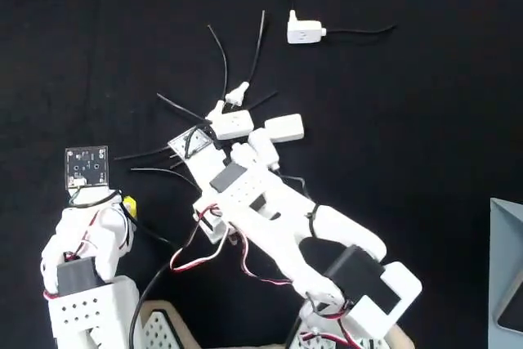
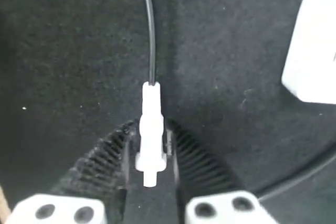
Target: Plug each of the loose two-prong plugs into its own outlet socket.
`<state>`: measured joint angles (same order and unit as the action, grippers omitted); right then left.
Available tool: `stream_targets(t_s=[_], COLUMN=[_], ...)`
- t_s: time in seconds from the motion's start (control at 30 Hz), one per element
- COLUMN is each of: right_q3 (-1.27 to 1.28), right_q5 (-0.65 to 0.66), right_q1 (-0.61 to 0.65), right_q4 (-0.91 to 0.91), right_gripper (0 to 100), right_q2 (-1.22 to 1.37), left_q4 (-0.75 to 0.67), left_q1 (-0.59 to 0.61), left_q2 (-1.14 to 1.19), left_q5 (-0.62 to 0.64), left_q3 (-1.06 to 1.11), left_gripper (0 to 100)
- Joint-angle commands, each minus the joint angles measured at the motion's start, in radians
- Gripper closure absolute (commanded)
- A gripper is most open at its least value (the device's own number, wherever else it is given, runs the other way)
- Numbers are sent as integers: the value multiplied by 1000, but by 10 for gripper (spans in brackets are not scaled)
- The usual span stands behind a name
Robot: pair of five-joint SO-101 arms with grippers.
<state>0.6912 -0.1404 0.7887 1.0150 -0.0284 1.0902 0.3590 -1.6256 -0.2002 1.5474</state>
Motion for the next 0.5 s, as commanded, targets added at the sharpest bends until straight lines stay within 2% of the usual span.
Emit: stream_targets(t_s=[0.0,0.17,0.47], right_q3=[-21,-25,-4], right_q5=[-5,-5,-9], right_q1=[-14,-11,-17], right_q4=[8,75,143], right_gripper=[987,987,987], right_q2=[-18,-153,-657], left_q4=[-21,-21,-21], left_q1=[-10,-10,-10], left_q2=[-9,-9,-9], left_q5=[3,3,5], left_q3=[-10,-10,-15], left_gripper=[812,812,812])
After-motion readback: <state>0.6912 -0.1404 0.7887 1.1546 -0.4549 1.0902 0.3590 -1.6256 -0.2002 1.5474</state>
